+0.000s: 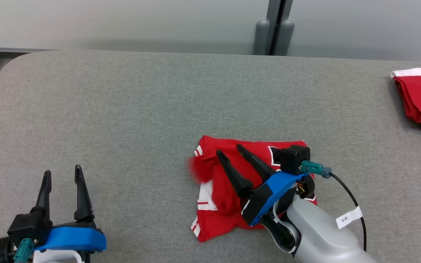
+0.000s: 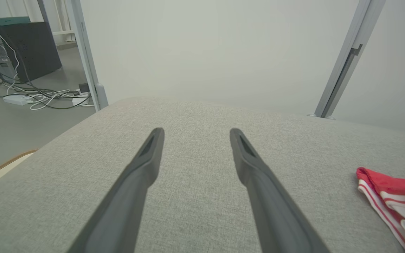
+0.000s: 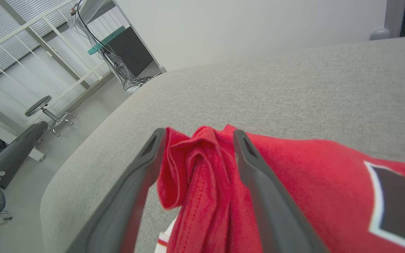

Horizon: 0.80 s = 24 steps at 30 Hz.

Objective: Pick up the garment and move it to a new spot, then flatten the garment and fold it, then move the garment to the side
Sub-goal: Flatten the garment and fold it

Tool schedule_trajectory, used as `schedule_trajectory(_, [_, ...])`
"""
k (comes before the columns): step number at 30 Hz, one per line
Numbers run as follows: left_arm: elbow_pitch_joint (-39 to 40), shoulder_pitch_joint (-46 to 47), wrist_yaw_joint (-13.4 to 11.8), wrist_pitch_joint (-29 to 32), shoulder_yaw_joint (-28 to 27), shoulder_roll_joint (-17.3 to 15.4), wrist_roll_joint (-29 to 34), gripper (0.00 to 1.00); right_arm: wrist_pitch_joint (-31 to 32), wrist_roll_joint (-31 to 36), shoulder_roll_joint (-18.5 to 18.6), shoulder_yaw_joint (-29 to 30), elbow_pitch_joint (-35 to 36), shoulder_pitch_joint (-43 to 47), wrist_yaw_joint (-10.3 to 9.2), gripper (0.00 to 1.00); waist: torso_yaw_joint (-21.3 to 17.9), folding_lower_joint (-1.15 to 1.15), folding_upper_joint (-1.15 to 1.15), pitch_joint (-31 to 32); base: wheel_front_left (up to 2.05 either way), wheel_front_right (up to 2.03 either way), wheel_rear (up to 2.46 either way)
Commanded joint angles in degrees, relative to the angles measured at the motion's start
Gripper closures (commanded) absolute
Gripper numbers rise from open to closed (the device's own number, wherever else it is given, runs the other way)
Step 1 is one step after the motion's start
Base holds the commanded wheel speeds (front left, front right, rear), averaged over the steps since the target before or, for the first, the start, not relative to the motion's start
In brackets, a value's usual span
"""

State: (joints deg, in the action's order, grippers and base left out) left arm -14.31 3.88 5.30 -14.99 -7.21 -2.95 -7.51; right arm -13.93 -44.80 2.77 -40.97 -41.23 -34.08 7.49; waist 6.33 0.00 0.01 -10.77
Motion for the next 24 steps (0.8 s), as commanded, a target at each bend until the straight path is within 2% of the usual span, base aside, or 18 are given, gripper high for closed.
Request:
schedule_trajectory(1, [0.3,0.5,-0.3,-0.3,-0.1,0.1,-0.1,0.0,-0.6,0.0,0.2,0.2,-0.3,-0.9,0.01,0.0,-0.4,0.0,-0.01,0.3,0.0,0.0,0.0])
schedule_trajectory(5, [0.7,-0.2,-0.4,-0.3,-0.6,0.1,0.4,0.0,-1.3,2.6,0.2,2.8,-1.1,-1.9,0.01,0.0,-1.7,0.0,-0.01,0.7,0.0,0.0,0.0])
schedule_trajectory(9, [0.9,-0.3,0.0,-0.3,-1.3,0.1,0.8,0.0,-1.2,10.6,0.2,11.0,1.9,-1.5,0.01,0.0,-3.2,0.0,-0.01,1.2,0.0,0.0,0.0])
schedule_trajectory(18, [1.0,-1.2,0.5,-0.3,-2.1,0.1,1.9,0.0,-1.3,27.5,2.0,29.8,15.8,10.3,0.01,0.0,-5.2,0.0,-0.01,2.7,0.0,0.0,0.0])
schedule_trajectory(24, [0.7,-2.4,0.7,-0.3,-2.4,0.0,2.7,0.0,-1.3,31.9,1.5,37.5,22.7,19.3,0.01,0.0,-6.0,0.0,-0.01,3.9,0.0,0.0,0.0])
